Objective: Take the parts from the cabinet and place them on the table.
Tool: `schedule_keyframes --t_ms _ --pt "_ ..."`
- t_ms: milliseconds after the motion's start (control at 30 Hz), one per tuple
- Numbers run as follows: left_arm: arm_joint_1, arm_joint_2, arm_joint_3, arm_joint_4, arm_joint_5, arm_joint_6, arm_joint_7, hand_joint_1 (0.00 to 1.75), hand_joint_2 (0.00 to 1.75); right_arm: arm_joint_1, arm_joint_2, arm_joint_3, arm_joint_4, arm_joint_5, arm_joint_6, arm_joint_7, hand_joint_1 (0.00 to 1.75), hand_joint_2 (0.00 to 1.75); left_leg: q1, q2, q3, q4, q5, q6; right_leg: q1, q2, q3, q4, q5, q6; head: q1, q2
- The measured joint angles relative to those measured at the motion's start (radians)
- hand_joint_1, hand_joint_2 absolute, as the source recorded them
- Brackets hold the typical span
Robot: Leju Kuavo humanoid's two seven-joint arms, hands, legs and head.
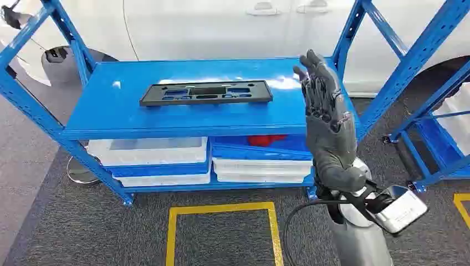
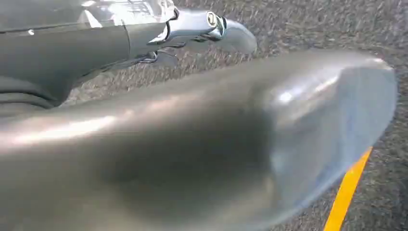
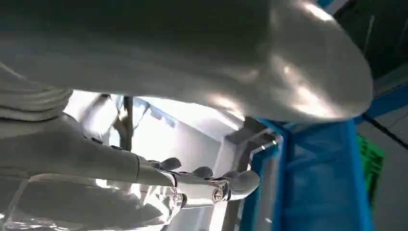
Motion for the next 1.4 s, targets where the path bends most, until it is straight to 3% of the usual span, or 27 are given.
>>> schedule_keyframes --t_ms 67,133,167,233,300,333,367,433,467,500,567,633,667,767,800,833,900,967,1000,1100,1167,1200,1267,1300,1333,1367,1400 --pt "-0.001 0.000 0.004 0.000 -0.006 -0.007 0.007 0.00 0.00 -0.002 -0.011 0.017 -0.026 0.054 -0.043 0.000 0.00 0.00 0.003 0.000 0.002 -0.004 0.001 -0.008 0.004 0.002 -0.001 -0.001 0.001 -0.005 0.000 0.000" --pt "-0.003 0.000 0.005 0.002 -0.015 -0.016 0.011 0.00 0.00 -0.003 -0.017 0.036 -0.046 0.109 -0.081 0.001 0.00 0.00 0.001 -0.001 0.000 0.009 -0.011 -0.018 -0.010 -0.001 0.010 -0.023 0.010 -0.012 0.000 0.000" --pt "-0.004 0.000 0.004 0.002 -0.019 -0.017 0.012 0.00 0.00 -0.004 -0.019 0.047 -0.048 0.139 -0.094 0.004 0.00 0.00 0.003 0.000 -0.019 0.052 -0.041 -0.024 -0.012 -0.002 0.013 -0.026 0.011 -0.017 -0.007 0.000" --pt "-0.005 0.001 0.005 0.003 -0.024 -0.019 0.016 0.00 0.00 -0.002 -0.031 0.074 -0.043 0.193 -0.107 0.024 0.00 0.00 0.012 0.000 -0.095 0.213 -0.117 -0.036 -0.013 -0.002 0.012 -0.026 0.009 -0.019 -0.007 0.000" --pt "-0.004 0.001 0.005 0.003 -0.030 -0.024 0.018 0.00 0.00 -0.001 -0.042 0.094 -0.028 0.218 -0.119 0.030 0.00 0.00 0.020 0.001 -0.148 0.311 -0.137 -0.045 -0.015 -0.002 0.012 -0.024 0.008 -0.017 -0.007 0.000" --pt "-0.004 0.001 0.005 0.004 -0.033 -0.027 0.019 0.00 0.00 -0.001 -0.045 0.102 -0.021 0.224 -0.125 0.031 0.00 0.00 0.024 0.001 -0.143 0.293 -0.114 -0.048 -0.017 -0.002 0.013 -0.024 0.006 -0.014 -0.007 0.000" --pt "-0.004 0.001 0.005 0.004 -0.036 -0.028 0.019 0.00 0.00 -0.002 -0.049 0.108 -0.017 0.226 -0.127 0.031 0.00 0.00 0.028 0.001 -0.112 0.225 -0.068 -0.053 -0.020 -0.002 0.015 -0.021 0.003 -0.010 -0.007 0.000" --pt "-0.005 0.001 0.004 0.004 -0.037 -0.031 0.018 0.00 0.00 -0.007 -0.056 0.119 -0.008 0.226 -0.127 0.032 0.00 0.00 0.036 0.003 -0.023 0.042 0.019 -0.058 -0.025 -0.001 0.021 -0.013 -0.008 0.004 -0.008 0.000" --pt "-0.008 0.000 0.005 0.006 -0.037 -0.031 0.018 0.00 0.00 -0.012 -0.060 0.126 -0.001 0.224 -0.126 0.037 0.00 0.00 0.032 0.002 -0.009 0.009 -0.005 -0.057 -0.020 0.000 0.019 -0.009 -0.012 0.013 -0.011 0.000" --pt "-0.010 0.001 0.005 0.006 -0.037 -0.031 0.018 0.00 0.00 -0.020 -0.065 0.132 0.008 0.221 -0.124 0.044 0.00 0.00 0.029 -0.002 -0.010 0.006 -0.003 -0.037 -0.019 0.002 0.016 -0.009 -0.013 0.019 -0.011 0.000" --pt "-0.008 0.000 0.005 0.006 -0.037 -0.031 0.017 0.00 0.00 -0.031 -0.069 0.142 0.031 0.216 -0.123 0.051 0.00 0.00 0.030 -0.002 -0.012 0.001 -0.009 -0.019 -0.020 0.003 0.021 -0.003 -0.005 0.036 -0.009 0.000" --pt "-0.007 0.000 0.005 0.006 -0.037 -0.033 0.015 0.00 0.00 -0.042 -0.074 0.152 0.052 0.214 -0.124 0.056 0.00 0.00 0.028 -0.004 0.005 -0.003 -0.011 -0.003 -0.026 0.001 0.018 0.010 -0.013 0.042 -0.008 0.000" --pt "-0.008 0.000 0.005 0.006 -0.037 -0.033 0.013 0.00 0.00 -0.047 -0.078 0.160 0.065 0.212 -0.126 0.056 0.00 0.00 0.027 -0.004 0.013 -0.003 -0.015 0.003 -0.026 0.001 0.000 0.051 -0.031 0.044 -0.007 0.000" --pt "-0.008 0.000 0.009 0.007 -0.037 -0.031 0.007 0.00 0.00 -0.048 -0.089 0.178 0.109 0.211 -0.126 0.057 0.00 0.00 0.019 -0.004 0.026 -0.002 -0.030 0.016 -0.023 0.002 -0.145 0.282 -0.115 0.043 -0.004 0.000" --pt "-0.006 -0.001 0.010 0.008 -0.038 -0.029 0.007 0.00 0.00 -0.048 -0.092 0.188 0.126 0.214 -0.123 0.058 0.00 0.00 0.014 -0.004 0.033 -0.002 -0.036 0.017 -0.022 0.002 -0.182 0.322 -0.116 0.040 -0.004 0.000" --pt "-0.004 -0.003 0.011 0.008 -0.039 -0.029 0.007 0.00 0.00 -0.049 -0.096 0.197 0.147 0.220 -0.122 0.060 0.00 0.00 0.010 -0.006 0.043 -0.002 -0.044 0.018 -0.020 0.002 -0.193 0.309 -0.094 0.036 -0.004 0.000" --pt "-0.003 -0.005 0.012 0.009 -0.040 -0.029 0.006 0.00 0.00 -0.056 -0.098 0.213 0.176 0.224 -0.123 0.063 0.00 0.00 0.001 -0.009 0.073 -0.003 -0.064 0.018 -0.008 0.002 -0.152 0.170 -0.001 0.013 -0.003 0.000" --pt "-0.002 -0.013 0.013 0.011 -0.040 -0.030 0.005 0.00 0.00 -0.064 -0.098 0.221 0.192 0.224 -0.125 0.064 0.00 0.00 -0.002 -0.009 0.090 -0.005 -0.087 0.019 0.012 0.002 -0.110 0.017 0.106 -0.020 -0.002 0.000" --pt "-0.005 -0.013 0.014 0.015 -0.040 -0.031 0.005 0.00 0.00 -0.067 -0.099 0.225 0.202 0.224 -0.128 0.064 0.00 0.00 -0.006 -0.010 0.099 -0.005 -0.092 0.012 0.015 0.000 -0.108 0.020 0.066 -0.021 -0.014 0.000" --pt "-0.006 -0.013 0.019 0.015 -0.052 -0.031 0.004 0.00 0.00 -0.069 -0.102 0.233 0.212 0.221 -0.139 0.074 0.00 0.00 -0.003 -0.005 0.114 0.005 -0.082 -0.006 0.015 0.003 -0.080 -0.001 0.060 -0.025 -0.011 0.000" --pt "-0.010 -0.013 0.019 0.015 -0.064 -0.029 0.003 0.00 0.00 -0.069 -0.105 0.233 0.217 0.193 -0.136 0.072 0.00 0.00 -0.003 -0.002 0.077 0.093 -0.062 -0.016 0.003 0.002 -0.035 -0.024 0.052 -0.027 -0.009 0.000" --pt "-0.011 -0.013 0.018 0.015 -0.076 -0.027 0.005 0.00 0.00 -0.069 -0.105 0.233 0.222 0.174 -0.128 0.060 0.00 0.00 0.000 -0.002 0.034 0.163 -0.067 -0.020 0.001 0.000 -0.021 -0.028 0.044 -0.030 -0.016 0.000" --pt "-0.010 -0.010 0.018 0.015 -0.093 -0.016 0.008 0.00 0.00 -0.059 -0.112 0.232 0.234 0.131 -0.107 0.023 0.00 0.00 0.008 -0.002 -0.059 0.269 -0.139 -0.034 -0.003 0.001 0.001 -0.029 0.023 -0.027 -0.018 0.000" --pt "-0.007 -0.009 0.018 0.015 -0.099 -0.014 0.009 0.00 0.00 -0.053 -0.116 0.230 0.238 0.113 -0.100 0.009 0.00 0.00 0.011 -0.002 -0.088 0.288 -0.175 -0.039 -0.005 0.002 0.012 -0.029 0.013 -0.025 -0.015 0.000" --pt "-0.004 -0.008 0.018 0.015 -0.102 -0.011 0.010 0.00 0.00 -0.048 -0.119 0.227 0.244 0.096 -0.097 -0.003 0.00 0.00 0.016 -0.002 -0.109 0.282 -0.190 -0.044 -0.009 0.004 0.027 -0.028 0.001 -0.021 -0.017 0.000" --pt "-0.002 -0.007 0.018 0.015 -0.104 -0.010 0.011 0.00 0.00 -0.046 -0.120 0.224 0.248 0.089 -0.096 -0.010 0.00 0.00 0.020 -0.001 -0.113 0.246 -0.174 -0.050 -0.012 0.006 0.042 -0.028 -0.011 -0.017 -0.016 0.000" --pt "-0.002 -0.007 0.018 0.015 -0.108 -0.010 0.011 0.00 0.00 -0.045 -0.121 0.221 0.251 0.085 -0.096 -0.013 0.00 0.00 0.025 0.000 -0.103 0.176 -0.121 -0.054 -0.016 0.007 0.060 -0.027 -0.025 -0.011 -0.016 0.000"
